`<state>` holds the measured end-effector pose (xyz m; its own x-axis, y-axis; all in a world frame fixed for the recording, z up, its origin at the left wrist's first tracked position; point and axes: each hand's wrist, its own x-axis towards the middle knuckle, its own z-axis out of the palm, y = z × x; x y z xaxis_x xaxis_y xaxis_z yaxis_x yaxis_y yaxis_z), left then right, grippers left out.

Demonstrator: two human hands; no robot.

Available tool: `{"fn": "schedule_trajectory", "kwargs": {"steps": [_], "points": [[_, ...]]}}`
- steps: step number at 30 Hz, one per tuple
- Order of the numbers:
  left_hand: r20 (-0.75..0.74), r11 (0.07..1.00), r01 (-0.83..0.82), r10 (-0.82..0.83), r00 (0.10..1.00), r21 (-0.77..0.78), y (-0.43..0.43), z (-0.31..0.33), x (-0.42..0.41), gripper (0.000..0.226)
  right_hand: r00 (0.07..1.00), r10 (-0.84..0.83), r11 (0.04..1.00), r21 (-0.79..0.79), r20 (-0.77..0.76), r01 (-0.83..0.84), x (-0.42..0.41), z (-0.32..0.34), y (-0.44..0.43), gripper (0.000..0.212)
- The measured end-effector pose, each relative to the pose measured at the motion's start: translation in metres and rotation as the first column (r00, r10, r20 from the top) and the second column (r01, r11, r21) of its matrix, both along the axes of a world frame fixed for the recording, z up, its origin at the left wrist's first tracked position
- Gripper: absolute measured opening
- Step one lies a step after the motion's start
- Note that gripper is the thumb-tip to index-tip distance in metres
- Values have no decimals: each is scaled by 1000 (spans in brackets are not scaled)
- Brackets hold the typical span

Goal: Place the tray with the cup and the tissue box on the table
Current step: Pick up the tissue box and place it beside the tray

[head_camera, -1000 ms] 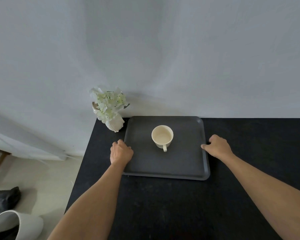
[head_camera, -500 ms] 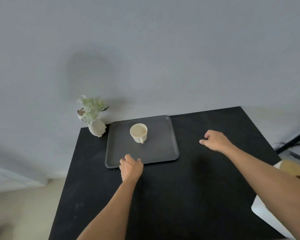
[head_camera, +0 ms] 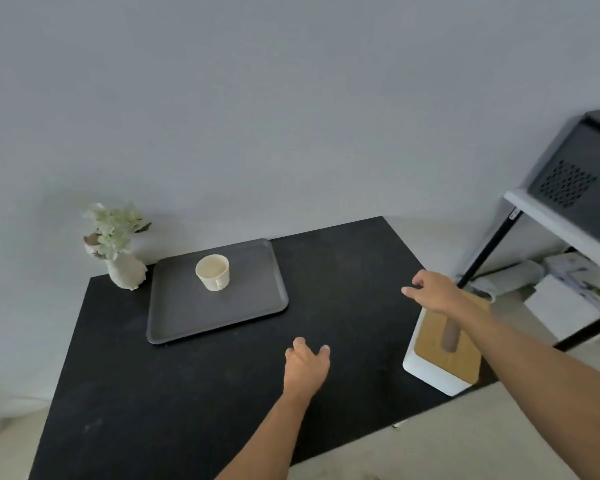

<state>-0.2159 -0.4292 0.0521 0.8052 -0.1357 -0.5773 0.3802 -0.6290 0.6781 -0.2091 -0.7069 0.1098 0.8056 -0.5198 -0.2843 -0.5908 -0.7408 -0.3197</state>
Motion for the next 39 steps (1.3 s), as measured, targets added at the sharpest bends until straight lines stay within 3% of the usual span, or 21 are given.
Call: {"fn": "schedule_trajectory", "kwargs": {"steps": [9, 15, 20, 33, 39], "points": [[-85, 997, 77, -78, 993, -10, -91, -8, -48, 76, 996, -79, 997, 29, 30, 78, -34, -5, -73, 47], [-189, 998, 50, -55, 980, -31, -147, -9, -68, 85, 999, -37, 999, 40, 20, 36, -33, -20, -116, 52], [-268, 997, -33, 15, 963, -66, -185, -13, -79, 86, 1000, 11, 993, 116, 7, -11, -27, -38, -144, 51], [-331, 958, -265, 214, 919, -114, -225, -13, -84, 57, 985, 165, 956, 251, -40, -150, -19, -60, -170, 33], [-244, 923, -375, 347, 906, -81, -225, -13, -84, 55, 987, 157, 959, 241, -18, -148, -11, -62, -158, 31]]}}
